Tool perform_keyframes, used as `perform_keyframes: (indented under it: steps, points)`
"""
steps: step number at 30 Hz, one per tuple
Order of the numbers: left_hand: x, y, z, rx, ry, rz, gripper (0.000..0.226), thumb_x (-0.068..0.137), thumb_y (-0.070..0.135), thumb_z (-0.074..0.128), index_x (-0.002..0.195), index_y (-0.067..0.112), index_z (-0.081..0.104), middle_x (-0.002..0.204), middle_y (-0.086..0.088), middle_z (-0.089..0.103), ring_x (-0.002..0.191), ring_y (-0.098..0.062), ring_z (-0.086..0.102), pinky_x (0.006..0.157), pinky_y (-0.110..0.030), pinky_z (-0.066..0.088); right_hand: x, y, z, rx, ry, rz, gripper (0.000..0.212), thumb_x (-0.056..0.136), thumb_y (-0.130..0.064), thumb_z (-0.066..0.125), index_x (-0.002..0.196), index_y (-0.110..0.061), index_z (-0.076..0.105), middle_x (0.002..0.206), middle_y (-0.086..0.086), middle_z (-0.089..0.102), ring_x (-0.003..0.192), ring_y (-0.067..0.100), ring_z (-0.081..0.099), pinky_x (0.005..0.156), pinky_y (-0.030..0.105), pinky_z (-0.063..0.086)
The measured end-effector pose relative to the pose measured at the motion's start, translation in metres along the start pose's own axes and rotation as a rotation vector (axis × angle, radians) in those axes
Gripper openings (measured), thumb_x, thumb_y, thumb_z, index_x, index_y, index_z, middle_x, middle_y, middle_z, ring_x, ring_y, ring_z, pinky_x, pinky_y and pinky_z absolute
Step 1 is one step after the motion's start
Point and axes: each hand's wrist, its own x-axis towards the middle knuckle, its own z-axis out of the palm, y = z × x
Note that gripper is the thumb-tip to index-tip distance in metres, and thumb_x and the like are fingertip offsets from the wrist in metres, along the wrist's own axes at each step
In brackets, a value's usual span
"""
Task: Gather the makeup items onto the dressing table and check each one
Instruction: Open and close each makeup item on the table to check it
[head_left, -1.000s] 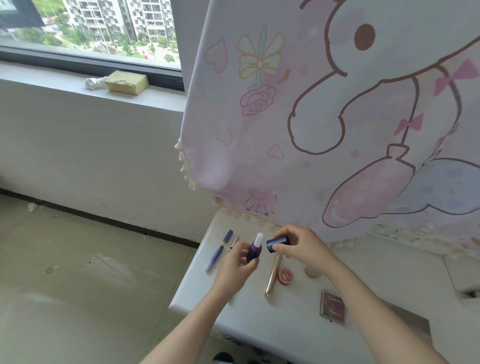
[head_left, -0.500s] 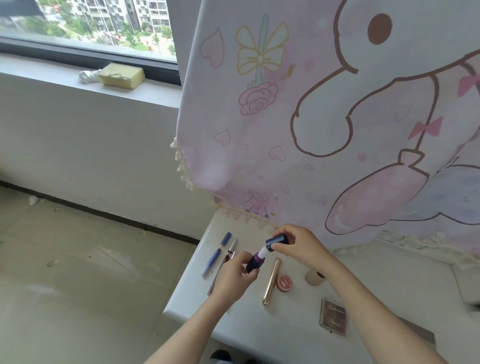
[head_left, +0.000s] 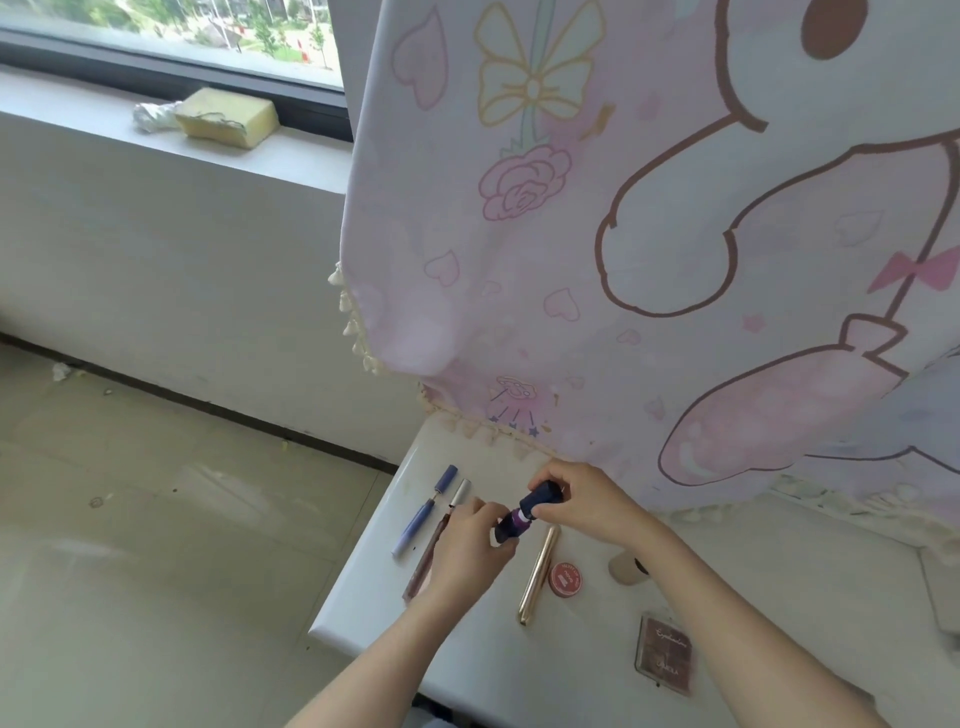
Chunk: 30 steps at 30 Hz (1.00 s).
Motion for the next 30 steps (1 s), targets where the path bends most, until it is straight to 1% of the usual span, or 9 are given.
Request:
perform_keyframes:
  steps: [3, 5, 8, 10, 12, 17, 21, 26, 30]
  points:
    - [0.006, 0.003, 0.01, 0.068, 0.014, -0.031, 0.018, 0.088, 0.03, 0.054, 0.099, 0.017, 0.061, 0.096, 0.002, 0.056, 0.09, -0.015, 0.049, 0.068, -0.023, 0.037, 0.009, 0.006, 0.006, -0.03, 0.004, -0.013, 0.024, 0.079, -0.012, 0.062, 0.103, -0.016, 0.062, 0.094, -0.005, 0.056, 0.071, -0.003, 0.046, 0.065, 0.011, 0.037]
    - [0.008, 0.001, 0.016, 0.116, 0.021, -0.065, 0.019, 0.09, 0.031, 0.05, 0.097, 0.017, 0.06, 0.101, 0.001, 0.059, 0.094, -0.017, 0.053, 0.067, -0.025, 0.038, 0.016, 0.01, 0.007, -0.046, 0.036, 0.002, 0.025, 0.08, -0.01, 0.06, 0.104, -0.016, 0.061, 0.096, -0.005, 0.056, 0.072, -0.001, 0.046, 0.066, 0.013, 0.038]
    - [0.009, -0.003, 0.022, 0.16, 0.025, -0.103, 0.019, 0.09, 0.027, 0.047, 0.099, 0.016, 0.058, 0.104, 0.001, 0.059, 0.098, -0.018, 0.053, 0.066, -0.025, 0.036, 0.025, 0.018, 0.007, -0.148, 0.1, 0.064, 0.027, 0.081, -0.008, 0.056, 0.108, -0.012, 0.058, 0.105, 0.002, 0.059, 0.085, 0.013, 0.051, 0.076, 0.026, 0.042]
    - [0.008, -0.005, 0.024, 0.184, 0.027, -0.108, 0.019, 0.09, 0.025, 0.045, 0.101, 0.016, 0.058, 0.105, 0.0, 0.059, 0.1, -0.018, 0.051, 0.066, -0.025, 0.034, 0.033, 0.024, 0.012, -0.244, 0.094, 0.098, 0.028, 0.082, -0.01, 0.055, 0.109, -0.012, 0.056, 0.112, 0.004, 0.06, 0.096, 0.02, 0.055, 0.078, 0.03, 0.042]
    - [0.006, -0.007, 0.026, 0.23, 0.023, -0.101, 0.02, 0.091, 0.026, 0.044, 0.102, 0.016, 0.058, 0.107, 0.0, 0.059, 0.101, -0.018, 0.052, 0.067, -0.025, 0.035, 0.039, 0.027, 0.021, -0.303, 0.064, 0.108, 0.026, 0.083, -0.014, 0.054, 0.109, -0.012, 0.056, 0.113, 0.006, 0.059, 0.099, 0.023, 0.057, 0.078, 0.031, 0.044]
    - [0.002, -0.013, 0.028, 0.296, 0.006, -0.103, 0.025, 0.093, 0.03, 0.043, 0.102, 0.012, 0.058, 0.111, -0.002, 0.057, 0.102, -0.02, 0.052, 0.066, -0.026, 0.034, 0.049, 0.031, 0.045, -0.499, -0.008, 0.065, 0.025, 0.088, -0.017, 0.047, 0.112, -0.014, 0.054, 0.113, 0.007, 0.055, 0.101, 0.025, 0.054, 0.075, 0.033, 0.044]
    - [-0.001, -0.013, 0.026, 0.306, -0.004, -0.111, 0.026, 0.093, 0.03, 0.042, 0.105, 0.013, 0.056, 0.115, -0.002, 0.057, 0.106, -0.02, 0.05, 0.07, -0.026, 0.036, 0.053, 0.037, 0.055, -0.584, -0.039, 0.039, 0.026, 0.089, -0.016, 0.045, 0.113, -0.013, 0.053, 0.115, 0.008, 0.054, 0.107, 0.025, 0.049, 0.078, 0.036, 0.045]
    - [-0.004, -0.011, 0.023, 0.324, -0.027, -0.129, 0.027, 0.094, 0.032, 0.041, 0.106, 0.013, 0.057, 0.118, -0.003, 0.056, 0.11, -0.021, 0.049, 0.071, -0.027, 0.036, 0.055, 0.044, 0.061, -0.669, -0.075, 0.024, 0.03, 0.09, -0.016, 0.045, 0.12, -0.012, 0.05, 0.12, 0.009, 0.053, 0.113, 0.027, 0.044, 0.081, 0.034, 0.041]
    - [-0.007, -0.011, 0.019, 0.336, -0.037, -0.133, 0.03, 0.093, 0.035, 0.043, 0.112, 0.015, 0.055, 0.12, -0.003, 0.055, 0.113, -0.021, 0.048, 0.076, -0.029, 0.04, 0.051, 0.048, 0.061, -0.688, -0.035, 0.062, 0.041, 0.088, -0.018, 0.049, 0.128, -0.013, 0.045, 0.125, 0.008, 0.051, 0.119, 0.028, 0.041, 0.089, 0.035, 0.039]
